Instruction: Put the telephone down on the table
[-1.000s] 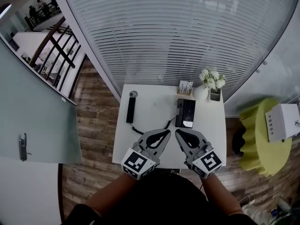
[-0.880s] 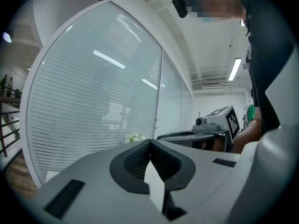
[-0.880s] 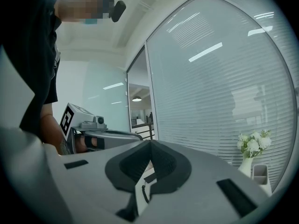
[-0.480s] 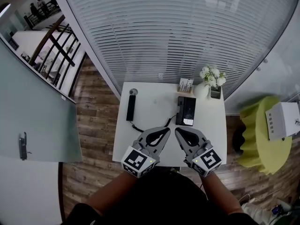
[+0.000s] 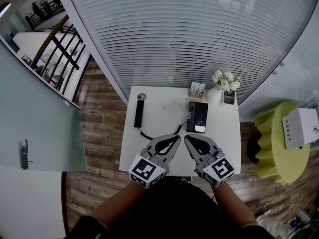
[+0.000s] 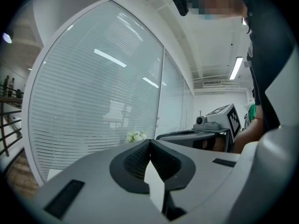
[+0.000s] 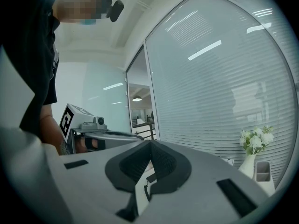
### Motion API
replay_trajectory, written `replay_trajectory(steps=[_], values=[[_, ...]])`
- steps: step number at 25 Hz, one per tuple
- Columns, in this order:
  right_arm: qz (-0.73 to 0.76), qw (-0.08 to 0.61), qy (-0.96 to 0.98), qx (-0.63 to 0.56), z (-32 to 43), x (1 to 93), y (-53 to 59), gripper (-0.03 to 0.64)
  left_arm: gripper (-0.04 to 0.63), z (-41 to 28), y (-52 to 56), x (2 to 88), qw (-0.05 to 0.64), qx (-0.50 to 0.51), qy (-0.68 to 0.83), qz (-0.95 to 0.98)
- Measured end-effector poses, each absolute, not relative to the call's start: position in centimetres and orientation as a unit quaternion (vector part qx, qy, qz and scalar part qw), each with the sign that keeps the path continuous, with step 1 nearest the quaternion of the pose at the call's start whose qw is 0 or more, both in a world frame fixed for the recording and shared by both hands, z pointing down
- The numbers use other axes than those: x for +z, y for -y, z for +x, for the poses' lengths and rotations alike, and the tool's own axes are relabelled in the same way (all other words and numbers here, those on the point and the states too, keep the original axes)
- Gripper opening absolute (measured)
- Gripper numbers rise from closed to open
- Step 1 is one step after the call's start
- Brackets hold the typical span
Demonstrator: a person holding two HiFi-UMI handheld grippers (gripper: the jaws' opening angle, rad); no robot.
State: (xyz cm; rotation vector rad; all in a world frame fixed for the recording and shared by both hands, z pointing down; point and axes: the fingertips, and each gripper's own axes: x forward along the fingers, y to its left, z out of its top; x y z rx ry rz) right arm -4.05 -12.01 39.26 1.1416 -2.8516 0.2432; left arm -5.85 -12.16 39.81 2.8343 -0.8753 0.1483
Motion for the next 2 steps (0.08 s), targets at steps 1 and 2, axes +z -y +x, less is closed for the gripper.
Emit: replay_trajectory(steps=[1,2], values=[[0.37,0.031,0.925,0.08,-4.13,39.3,12.0,0.021,0.009,-5.94,12.18,39.81,0.086,0.05,0.294,0.951],[0.369,0.032,0.925,0.081,-4.22,39.35,11.99,0.021,0.009,-6.04,12.2,39.8,0.086,0.051,0.295,0.95]])
